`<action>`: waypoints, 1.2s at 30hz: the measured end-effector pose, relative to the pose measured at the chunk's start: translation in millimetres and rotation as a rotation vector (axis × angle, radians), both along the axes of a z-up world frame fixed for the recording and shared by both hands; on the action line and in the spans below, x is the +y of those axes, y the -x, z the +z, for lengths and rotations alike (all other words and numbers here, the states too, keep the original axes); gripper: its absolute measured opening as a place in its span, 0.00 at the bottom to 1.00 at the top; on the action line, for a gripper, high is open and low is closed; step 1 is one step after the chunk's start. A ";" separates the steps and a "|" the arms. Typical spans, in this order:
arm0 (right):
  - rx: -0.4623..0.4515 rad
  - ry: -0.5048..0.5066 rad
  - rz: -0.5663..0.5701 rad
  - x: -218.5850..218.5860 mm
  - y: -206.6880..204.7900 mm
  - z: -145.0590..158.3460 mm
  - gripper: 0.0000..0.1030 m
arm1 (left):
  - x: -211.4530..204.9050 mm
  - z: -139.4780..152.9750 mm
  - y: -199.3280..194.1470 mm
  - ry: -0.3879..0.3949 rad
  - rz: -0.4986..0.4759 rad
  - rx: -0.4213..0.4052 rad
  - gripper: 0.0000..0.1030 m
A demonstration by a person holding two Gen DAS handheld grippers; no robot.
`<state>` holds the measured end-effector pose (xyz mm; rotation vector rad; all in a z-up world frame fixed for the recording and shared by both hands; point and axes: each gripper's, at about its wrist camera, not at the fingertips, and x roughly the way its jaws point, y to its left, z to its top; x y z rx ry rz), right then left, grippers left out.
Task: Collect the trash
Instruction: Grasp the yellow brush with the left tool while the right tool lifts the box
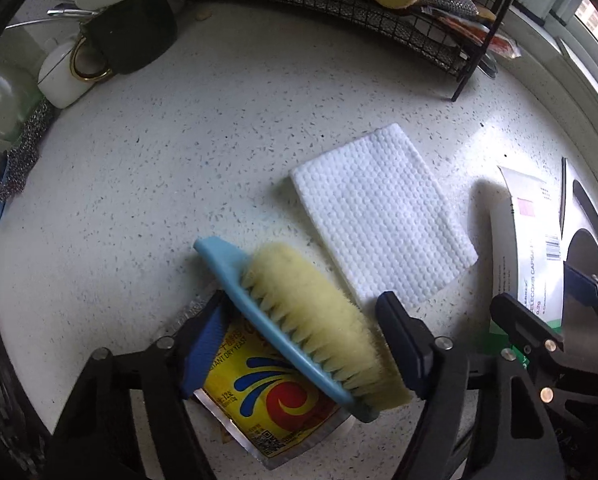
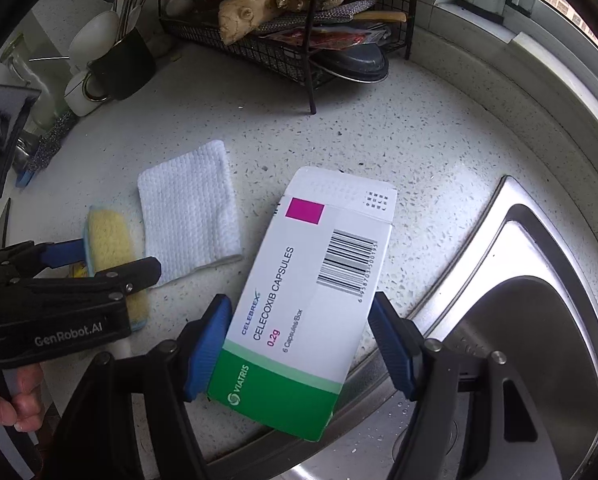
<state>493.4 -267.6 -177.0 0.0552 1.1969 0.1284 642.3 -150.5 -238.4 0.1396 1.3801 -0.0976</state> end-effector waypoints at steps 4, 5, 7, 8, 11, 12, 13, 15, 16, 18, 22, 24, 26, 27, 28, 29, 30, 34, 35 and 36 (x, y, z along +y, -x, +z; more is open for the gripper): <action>0.003 -0.015 -0.009 -6.7 0.0 -0.6 0.65 | -7.2 4.7 3.7 0.007 -0.039 -0.013 0.43; 0.002 -0.016 -0.011 -6.4 -1.3 -0.2 0.65 | -8.0 5.1 4.5 0.012 -0.039 -0.009 0.41; 0.000 -0.020 -0.015 -7.7 0.0 0.9 0.65 | -7.9 7.6 7.1 0.030 -0.040 -0.012 0.34; 0.000 -0.023 -0.016 -7.9 0.8 1.7 0.65 | -6.7 9.4 9.0 0.055 -0.039 -0.012 0.32; -0.003 -0.030 -0.020 -8.0 3.9 3.7 0.65 | -2.3 14.6 26.6 0.093 -0.042 -0.013 0.28; -0.003 -0.034 -0.020 -7.6 4.7 4.1 0.65 | -2.5 15.9 30.0 0.091 -0.049 -0.014 0.27; -0.001 -0.035 -0.019 -7.2 6.4 4.7 0.65 | -2.8 16.9 33.4 0.090 -0.056 -0.014 0.26; -0.005 -0.033 -0.014 -2.1 7.7 7.7 0.65 | -2.7 20.9 40.5 0.089 -0.063 -0.017 0.26; -0.007 -0.032 -0.011 -0.6 9.4 10.0 0.65 | -2.9 21.4 44.1 0.092 -0.063 -0.019 0.25; -0.016 -0.031 -0.007 4.0 13.6 15.7 0.65 | -0.1 28.3 53.5 0.103 -0.064 -0.029 0.25; -0.040 -0.021 0.005 11.7 24.9 30.2 0.65 | 13.6 45.1 61.0 0.109 -0.072 -0.058 0.25; -0.052 -0.017 0.008 13.5 32.8 37.3 0.65 | 20.1 63.9 68.1 0.114 -0.076 -0.077 0.25; -0.060 -0.017 0.010 16.9 40.7 43.4 0.65 | 24.6 73.3 74.4 0.121 -0.079 -0.091 0.25; -0.065 -0.012 0.010 19.4 44.4 46.1 0.65 | 28.1 77.4 78.3 0.124 -0.081 -0.099 0.25; -0.073 -0.009 0.012 21.7 49.5 50.7 0.65 | 29.9 83.7 84.7 0.126 -0.086 -0.107 0.24; -0.080 -0.008 0.013 22.6 53.6 54.1 0.65 | 32.5 90.0 90.6 0.127 -0.091 -0.119 0.24; -0.090 -0.005 0.014 24.6 58.8 58.6 0.65 | 37.3 93.6 94.4 0.130 -0.096 -0.129 0.24; -0.126 0.005 0.014 38.0 76.6 73.2 0.65 | 49.3 107.3 116.8 0.143 -0.097 -0.163 0.24; -0.134 0.008 0.013 41.0 80.9 76.5 0.65 | 55.9 113.1 124.5 0.150 -0.094 -0.169 0.24; -0.142 0.009 0.010 43.0 85.6 80.3 0.65 | 61.6 118.3 132.5 0.157 -0.096 -0.178 0.24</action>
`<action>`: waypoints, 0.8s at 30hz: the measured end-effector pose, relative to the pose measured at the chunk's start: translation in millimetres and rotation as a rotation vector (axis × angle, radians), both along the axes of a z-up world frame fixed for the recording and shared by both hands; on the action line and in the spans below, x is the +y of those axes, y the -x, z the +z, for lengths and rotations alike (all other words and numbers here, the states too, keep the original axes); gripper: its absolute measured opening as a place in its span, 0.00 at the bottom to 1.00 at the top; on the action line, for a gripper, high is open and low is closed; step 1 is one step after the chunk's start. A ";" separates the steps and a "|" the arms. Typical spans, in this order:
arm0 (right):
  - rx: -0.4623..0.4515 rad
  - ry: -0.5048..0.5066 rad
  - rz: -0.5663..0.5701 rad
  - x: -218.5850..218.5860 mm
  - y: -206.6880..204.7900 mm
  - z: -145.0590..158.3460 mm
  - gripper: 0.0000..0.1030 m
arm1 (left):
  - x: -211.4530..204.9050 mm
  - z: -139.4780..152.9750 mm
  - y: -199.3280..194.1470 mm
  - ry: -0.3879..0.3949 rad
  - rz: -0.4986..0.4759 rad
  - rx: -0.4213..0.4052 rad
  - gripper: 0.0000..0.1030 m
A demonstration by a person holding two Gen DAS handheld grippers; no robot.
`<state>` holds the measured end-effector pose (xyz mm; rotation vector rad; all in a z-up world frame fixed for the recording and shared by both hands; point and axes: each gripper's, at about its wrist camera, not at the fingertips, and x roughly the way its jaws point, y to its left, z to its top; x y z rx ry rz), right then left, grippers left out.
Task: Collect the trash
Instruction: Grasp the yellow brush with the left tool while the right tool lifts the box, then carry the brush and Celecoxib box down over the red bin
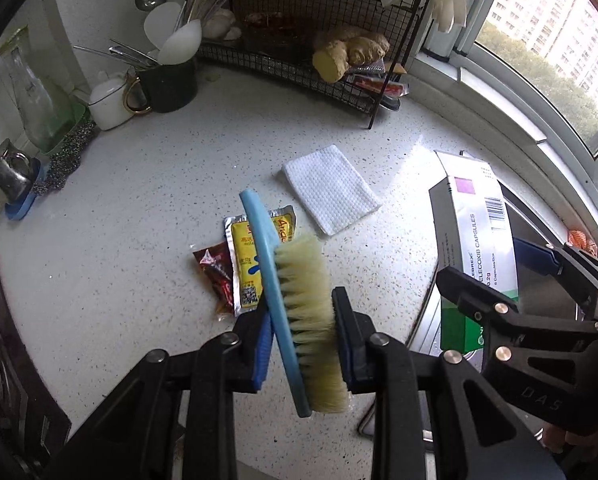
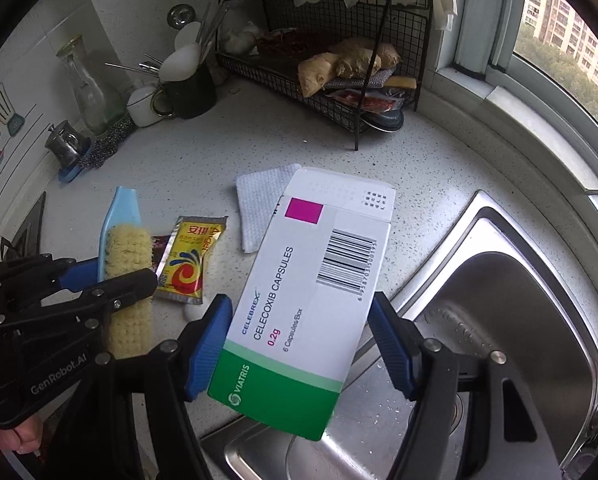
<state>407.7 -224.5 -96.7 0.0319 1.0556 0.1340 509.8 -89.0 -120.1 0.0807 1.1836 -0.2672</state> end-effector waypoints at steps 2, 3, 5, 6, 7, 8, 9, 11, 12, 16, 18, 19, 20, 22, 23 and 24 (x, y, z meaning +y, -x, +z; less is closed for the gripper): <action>-0.019 0.003 -0.002 3.5 12.0 8.1 0.65 | 2.4 2.6 10.0 -0.001 -0.006 -0.018 0.24; -0.028 0.006 -0.005 6.9 17.8 11.7 0.65 | 6.7 6.6 18.0 -0.002 -0.010 -0.028 0.24; -0.047 0.010 -0.007 14.5 32.9 19.6 0.65 | 15.1 12.1 32.1 0.000 -0.013 -0.042 0.24; -0.056 0.012 -0.008 18.3 38.9 22.4 0.65 | 20.3 15.4 41.5 0.000 -0.017 -0.051 0.24; -0.064 0.014 -0.007 22.1 47.0 25.1 0.65 | 23.2 17.5 47.4 0.000 -0.018 -0.057 0.24; -0.071 0.012 -0.004 25.3 54.6 27.0 0.65 | 27.6 19.7 55.7 0.000 -0.019 -0.062 0.24; -0.076 0.009 -0.005 28.4 61.0 28.6 0.65 | 32.8 21.7 64.8 0.001 -0.021 -0.067 0.24; -0.084 0.006 -0.005 35.2 76.2 31.0 0.65 | 42.8 24.7 82.1 0.000 -0.023 -0.073 0.24; -0.088 0.005 -0.001 38.5 82.6 31.8 0.65 | 48.7 26.2 93.1 -0.002 -0.025 -0.079 0.24; -0.101 0.010 0.016 58.0 111.7 33.1 0.65 | 69.0 27.1 126.8 -0.012 -0.021 -0.087 0.24; -0.103 0.007 0.023 65.9 124.4 33.1 0.65 | 78.3 26.8 145.0 -0.014 -0.018 -0.089 0.24; -0.103 0.009 0.028 71.2 132.2 32.4 0.65 | 81.6 26.5 153.3 -0.014 -0.017 -0.089 0.24; -0.102 0.008 0.032 76.5 140.2 31.3 0.65 | 86.2 26.2 163.8 -0.015 -0.015 -0.089 0.24; -0.098 0.005 0.040 85.6 154.6 29.0 0.65 | 93.7 24.2 182.0 -0.017 -0.011 -0.087 0.24; -0.096 0.003 0.046 89.7 161.1 27.8 0.65 | 97.0 22.4 190.3 -0.018 -0.009 -0.084 0.24; -0.094 0.003 0.051 93.8 167.0 25.9 0.65 | 100.6 20.2 199.7 -0.021 -0.008 -0.079 0.24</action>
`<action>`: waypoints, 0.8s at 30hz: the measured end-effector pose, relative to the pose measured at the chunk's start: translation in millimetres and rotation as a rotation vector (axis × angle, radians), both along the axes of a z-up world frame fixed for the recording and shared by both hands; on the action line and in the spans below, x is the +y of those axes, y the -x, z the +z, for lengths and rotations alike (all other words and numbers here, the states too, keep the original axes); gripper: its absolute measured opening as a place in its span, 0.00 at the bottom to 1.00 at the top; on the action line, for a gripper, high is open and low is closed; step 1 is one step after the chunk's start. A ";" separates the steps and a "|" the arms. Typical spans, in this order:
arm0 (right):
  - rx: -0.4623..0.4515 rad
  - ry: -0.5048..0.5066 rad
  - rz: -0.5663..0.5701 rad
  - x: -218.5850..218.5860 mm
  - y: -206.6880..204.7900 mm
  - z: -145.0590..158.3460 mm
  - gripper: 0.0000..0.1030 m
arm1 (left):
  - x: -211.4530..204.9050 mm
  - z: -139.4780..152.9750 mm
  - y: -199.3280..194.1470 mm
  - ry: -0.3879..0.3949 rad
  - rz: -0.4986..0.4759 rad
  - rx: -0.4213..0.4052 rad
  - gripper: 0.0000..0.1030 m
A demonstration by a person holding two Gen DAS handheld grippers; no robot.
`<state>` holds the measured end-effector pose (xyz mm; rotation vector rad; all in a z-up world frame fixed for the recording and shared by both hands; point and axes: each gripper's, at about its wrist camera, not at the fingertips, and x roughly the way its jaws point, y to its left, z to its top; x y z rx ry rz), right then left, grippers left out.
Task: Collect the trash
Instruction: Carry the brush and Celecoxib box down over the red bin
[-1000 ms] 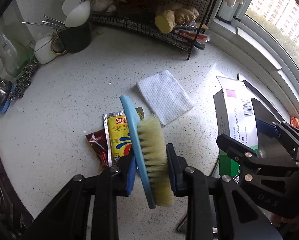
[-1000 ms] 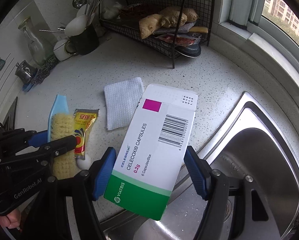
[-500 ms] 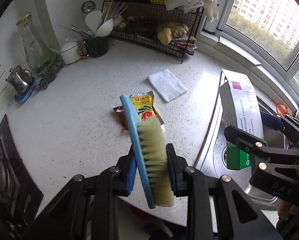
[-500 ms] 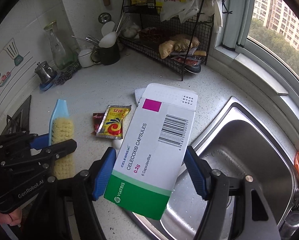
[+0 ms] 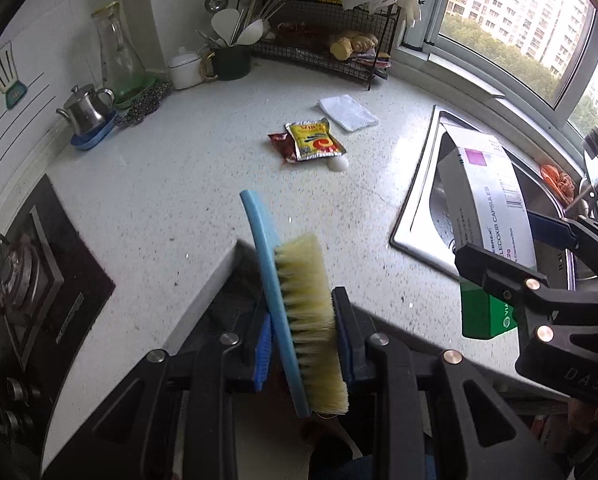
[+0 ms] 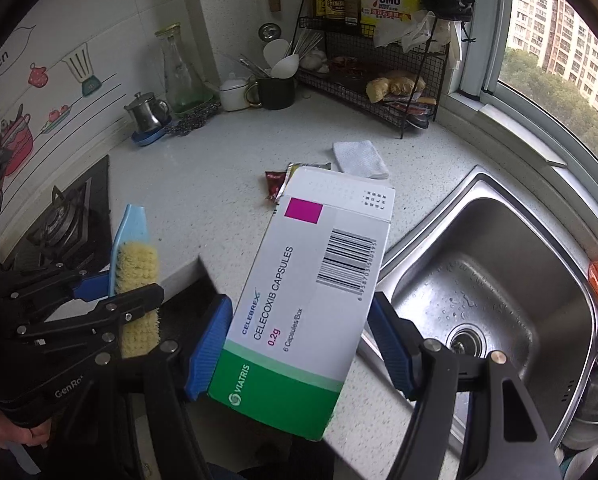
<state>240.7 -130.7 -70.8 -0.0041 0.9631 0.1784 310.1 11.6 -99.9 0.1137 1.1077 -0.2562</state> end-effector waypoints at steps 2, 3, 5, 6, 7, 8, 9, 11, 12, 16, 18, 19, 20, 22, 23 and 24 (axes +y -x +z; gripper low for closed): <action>0.007 -0.001 0.011 8.9 14.1 -4.8 0.65 | 6.1 -5.1 17.2 -0.005 0.004 0.008 0.24; 0.012 -0.002 0.015 12.7 20.1 -7.6 0.65 | 8.4 -7.5 24.3 -0.006 0.008 0.012 0.24; 0.024 0.001 0.028 20.1 32.0 -15.5 0.65 | 13.7 -15.5 39.7 -0.008 0.018 0.028 0.24; 0.032 0.001 0.032 23.1 36.6 -19.7 0.65 | 15.6 -19.6 46.9 -0.009 0.024 0.037 0.24; 0.042 0.000 0.041 26.3 40.8 -25.1 0.65 | 17.5 -24.2 52.9 -0.010 0.027 0.049 0.24; 0.058 0.000 0.048 29.6 44.4 -31.3 0.65 | 19.6 -29.6 59.0 -0.010 0.030 0.063 0.24; 0.072 -0.004 0.055 32.5 48.1 -37.0 0.65 | 22.3 -36.9 66.3 -0.011 0.032 0.082 0.24; 0.097 0.007 0.074 39.3 58.1 -50.2 0.65 | 27.2 -50.8 78.2 -0.023 0.038 0.108 0.24; 0.113 0.013 0.081 42.4 60.6 -58.3 0.65 | 29.3 -57.6 82.6 -0.032 0.042 0.119 0.24; 0.176 0.012 0.112 52.8 71.5 -88.9 0.65 | 41.4 -94.1 100.6 -0.035 0.066 0.190 0.24; 0.213 0.012 0.132 58.3 74.8 -107.6 0.65 | 45.8 -114.1 109.8 -0.026 0.070 0.218 0.24; 0.232 0.014 0.141 61.4 75.9 -118.0 0.65 | 46.8 -121.9 112.1 -0.031 0.074 0.232 0.24; 0.248 0.019 0.148 64.3 76.9 -127.8 0.65 | 48.1 -133.1 115.2 -0.043 0.079 0.251 0.24; 0.270 0.030 0.161 67.9 77.7 -147.7 0.65 | 50.4 -156.1 120.6 -0.048 0.081 0.282 0.24; 0.280 0.033 0.163 68.8 77.5 -157.4 0.65 | 51.4 -167.6 122.3 -0.045 0.081 0.298 0.24; 0.292 0.031 0.165 69.8 77.3 -167.7 0.65 | 52.5 -180.4 123.5 -0.042 0.082 0.315 0.24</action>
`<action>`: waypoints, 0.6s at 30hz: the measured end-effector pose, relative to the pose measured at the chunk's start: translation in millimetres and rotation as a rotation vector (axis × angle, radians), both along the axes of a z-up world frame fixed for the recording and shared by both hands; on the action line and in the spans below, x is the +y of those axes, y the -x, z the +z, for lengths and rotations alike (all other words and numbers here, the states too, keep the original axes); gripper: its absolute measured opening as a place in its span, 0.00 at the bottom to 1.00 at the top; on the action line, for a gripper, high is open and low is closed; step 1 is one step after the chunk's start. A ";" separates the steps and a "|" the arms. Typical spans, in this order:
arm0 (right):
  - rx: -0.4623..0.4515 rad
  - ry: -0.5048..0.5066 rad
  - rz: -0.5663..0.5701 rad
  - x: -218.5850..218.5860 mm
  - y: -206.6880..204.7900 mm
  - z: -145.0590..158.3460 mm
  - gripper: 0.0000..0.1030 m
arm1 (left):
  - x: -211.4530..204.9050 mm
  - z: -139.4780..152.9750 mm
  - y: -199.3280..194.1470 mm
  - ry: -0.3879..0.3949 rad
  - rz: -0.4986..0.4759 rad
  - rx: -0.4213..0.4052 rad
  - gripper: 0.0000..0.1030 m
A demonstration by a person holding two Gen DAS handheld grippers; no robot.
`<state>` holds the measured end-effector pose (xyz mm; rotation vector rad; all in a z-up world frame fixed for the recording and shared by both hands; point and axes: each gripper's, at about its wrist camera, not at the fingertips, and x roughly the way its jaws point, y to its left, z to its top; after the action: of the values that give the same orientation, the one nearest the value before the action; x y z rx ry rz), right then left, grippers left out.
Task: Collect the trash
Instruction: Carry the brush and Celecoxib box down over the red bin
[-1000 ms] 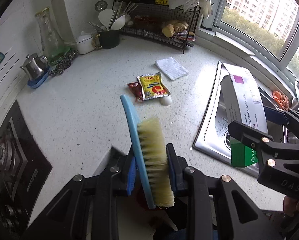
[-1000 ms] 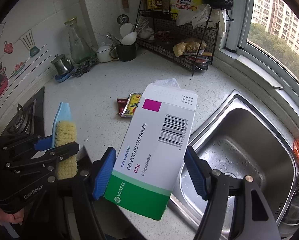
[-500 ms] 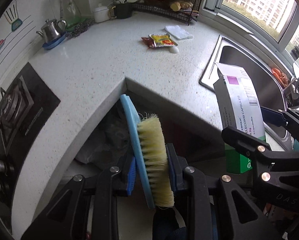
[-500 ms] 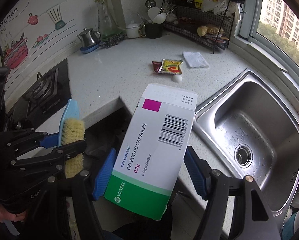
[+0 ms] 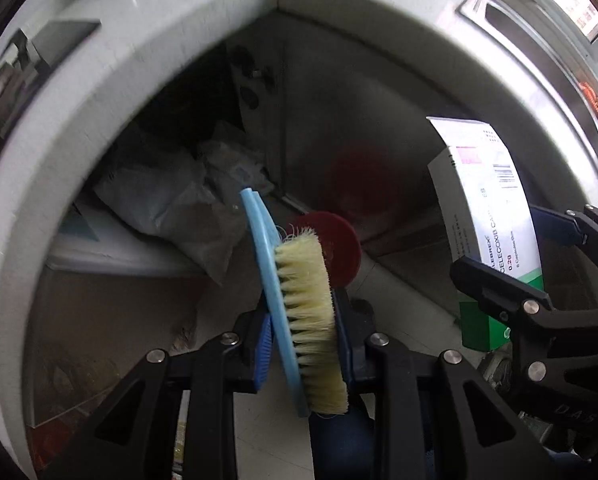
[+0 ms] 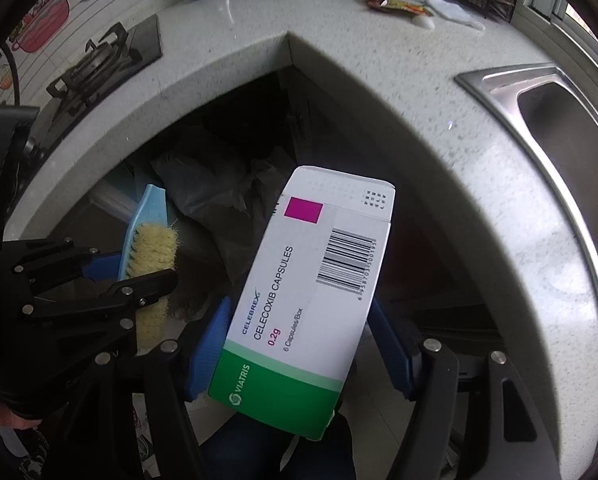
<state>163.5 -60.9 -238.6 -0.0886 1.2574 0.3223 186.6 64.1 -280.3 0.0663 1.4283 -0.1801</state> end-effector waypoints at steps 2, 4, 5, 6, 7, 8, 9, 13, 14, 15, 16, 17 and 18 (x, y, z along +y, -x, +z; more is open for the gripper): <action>0.021 -0.007 -0.003 -0.5 -4.3 -23.0 0.65 | 1.4 -21.4 -0.3 0.020 0.009 0.028 0.24; 0.022 0.005 0.001 -0.5 -10.5 -43.9 0.65 | 1.6 -44.8 -1.6 0.043 0.008 0.050 0.24; 0.024 0.013 0.000 -1.2 -14.2 -54.1 0.65 | 0.2 -58.7 -3.7 0.039 -0.002 0.052 0.24; 0.029 0.013 -0.006 -3.0 -18.7 -65.5 0.65 | -0.3 -68.7 -5.0 0.038 -0.010 0.053 0.24; 0.031 0.011 -0.013 -4.7 -22.9 -74.8 0.65 | 0.0 -80.9 -6.9 0.046 -0.013 0.058 0.24; 0.032 0.013 -0.017 -6.1 -27.3 -85.4 0.65 | 0.5 -92.2 -9.2 0.068 -0.008 0.070 0.24; 0.029 0.009 -0.021 -7.2 -30.8 -93.9 0.65 | -0.3 -103.9 -13.0 0.093 -0.004 0.081 0.24; 0.005 0.029 -0.017 -6.5 -45.5 -132.1 0.65 | -6.5 -147.3 -25.6 0.116 -0.032 0.094 0.24; 0.004 0.033 -0.020 -9.0 -45.9 -141.6 0.65 | -9.9 -159.8 -28.2 0.112 -0.048 0.095 0.24; 0.005 0.036 -0.022 -6.7 -42.0 -150.2 0.65 | -15.4 -169.7 -30.4 0.107 -0.057 0.097 0.24; 0.007 0.044 -0.023 -6.4 -43.2 -158.2 0.65 | -17.6 -176.9 -31.9 0.103 -0.062 0.101 0.24; 0.008 0.053 -0.025 -5.7 -42.9 -165.0 0.65 | -19.4 -185.5 -35.0 0.101 -0.067 0.107 0.25; 0.011 0.059 -0.027 -7.0 -42.1 -170.2 0.65 | -22.1 -193.5 -35.7 0.094 -0.070 0.113 0.25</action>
<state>205.6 -68.0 -408.7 -0.1208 1.2787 0.2627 222.3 42.0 -473.8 0.0286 1.5287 -0.3124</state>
